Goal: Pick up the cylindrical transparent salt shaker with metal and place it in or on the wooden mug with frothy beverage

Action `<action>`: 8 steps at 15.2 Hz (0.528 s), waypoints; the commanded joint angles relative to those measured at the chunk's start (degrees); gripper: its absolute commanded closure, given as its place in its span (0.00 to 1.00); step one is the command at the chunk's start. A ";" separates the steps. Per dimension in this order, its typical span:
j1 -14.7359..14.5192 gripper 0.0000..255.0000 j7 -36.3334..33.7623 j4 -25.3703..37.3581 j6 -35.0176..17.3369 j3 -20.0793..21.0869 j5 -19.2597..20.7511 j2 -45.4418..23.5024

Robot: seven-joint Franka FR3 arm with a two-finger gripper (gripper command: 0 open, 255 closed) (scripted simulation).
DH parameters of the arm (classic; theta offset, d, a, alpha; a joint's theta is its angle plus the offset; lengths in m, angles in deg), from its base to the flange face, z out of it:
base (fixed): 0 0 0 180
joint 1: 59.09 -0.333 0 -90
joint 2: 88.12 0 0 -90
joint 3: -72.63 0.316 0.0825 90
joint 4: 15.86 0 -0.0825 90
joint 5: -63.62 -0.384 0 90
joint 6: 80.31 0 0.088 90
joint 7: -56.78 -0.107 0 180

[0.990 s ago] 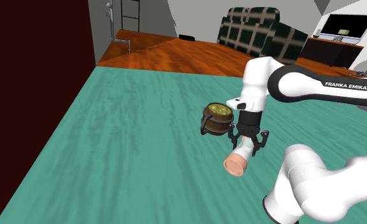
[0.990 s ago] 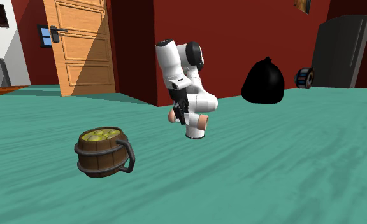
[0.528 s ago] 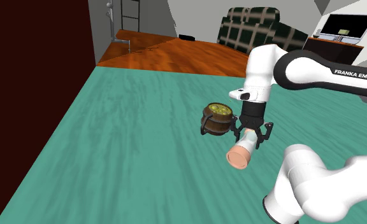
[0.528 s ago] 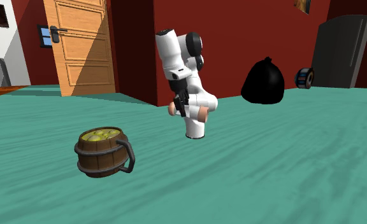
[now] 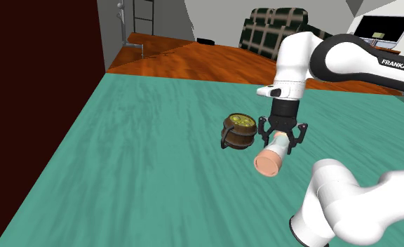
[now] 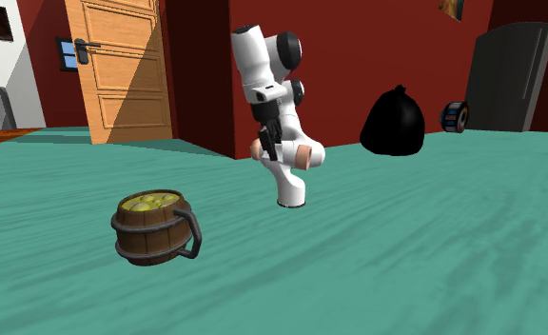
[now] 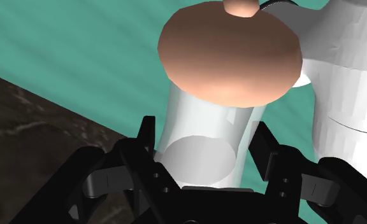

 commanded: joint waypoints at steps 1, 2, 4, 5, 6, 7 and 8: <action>-0.26 1.00 -0.24 1.67 1.22 0.38 -0.46 -0.44; -0.36 1.00 -0.33 2.47 1.81 0.52 -0.63 -0.64; -0.65 1.00 2.09 4.89 0.89 -2.34 1.48 -3.91; -0.87 1.00 3.30 6.18 0.44 -3.76 2.43 -5.58; -1.13 1.00 4.51 7.53 0.00 -5.18 3.29 -7.28; -1.45 1.00 5.73 8.94 -0.42 -6.61 4.08 -9.00; -1.81 1.00 6.95 10.40 -0.82 -8.05 4.80 -10.76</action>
